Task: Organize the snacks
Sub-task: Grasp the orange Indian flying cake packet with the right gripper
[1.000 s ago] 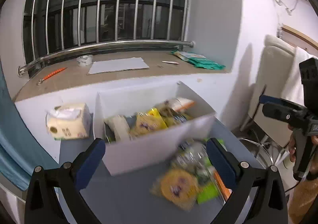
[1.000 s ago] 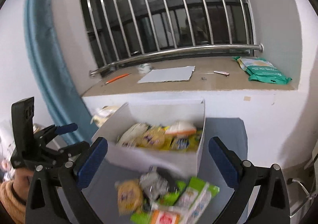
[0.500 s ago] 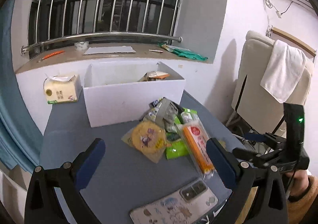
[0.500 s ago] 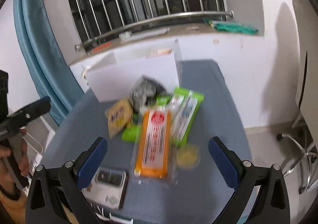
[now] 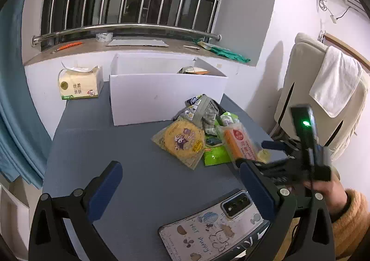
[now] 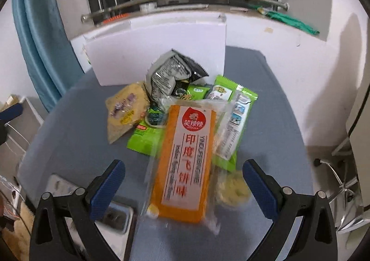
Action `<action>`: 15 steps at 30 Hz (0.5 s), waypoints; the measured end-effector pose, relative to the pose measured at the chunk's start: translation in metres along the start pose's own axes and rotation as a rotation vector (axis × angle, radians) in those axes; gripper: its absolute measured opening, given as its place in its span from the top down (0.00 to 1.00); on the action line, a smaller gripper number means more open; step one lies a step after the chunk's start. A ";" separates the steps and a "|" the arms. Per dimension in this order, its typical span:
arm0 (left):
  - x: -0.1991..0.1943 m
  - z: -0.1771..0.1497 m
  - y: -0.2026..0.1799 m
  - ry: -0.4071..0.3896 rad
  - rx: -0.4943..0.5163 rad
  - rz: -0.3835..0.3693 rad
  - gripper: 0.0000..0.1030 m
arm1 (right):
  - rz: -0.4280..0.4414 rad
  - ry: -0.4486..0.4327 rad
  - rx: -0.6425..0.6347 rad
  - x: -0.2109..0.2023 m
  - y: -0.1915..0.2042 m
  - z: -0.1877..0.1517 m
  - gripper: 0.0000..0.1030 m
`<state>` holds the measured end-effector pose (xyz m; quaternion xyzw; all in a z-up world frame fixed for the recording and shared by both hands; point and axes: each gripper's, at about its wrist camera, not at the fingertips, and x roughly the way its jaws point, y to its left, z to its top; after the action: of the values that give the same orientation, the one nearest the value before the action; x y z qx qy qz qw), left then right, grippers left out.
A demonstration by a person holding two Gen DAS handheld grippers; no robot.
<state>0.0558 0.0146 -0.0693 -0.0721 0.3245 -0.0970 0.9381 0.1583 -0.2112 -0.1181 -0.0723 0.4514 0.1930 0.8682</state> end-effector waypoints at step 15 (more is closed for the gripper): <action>0.031 -0.002 -0.004 0.077 0.044 -0.026 0.00 | 0.048 -0.029 0.029 -0.005 -0.010 0.007 0.40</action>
<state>0.0778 0.0033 -0.0888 -0.0516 0.3572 -0.1191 0.9250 0.1650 -0.2197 -0.1106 -0.0460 0.4432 0.2084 0.8706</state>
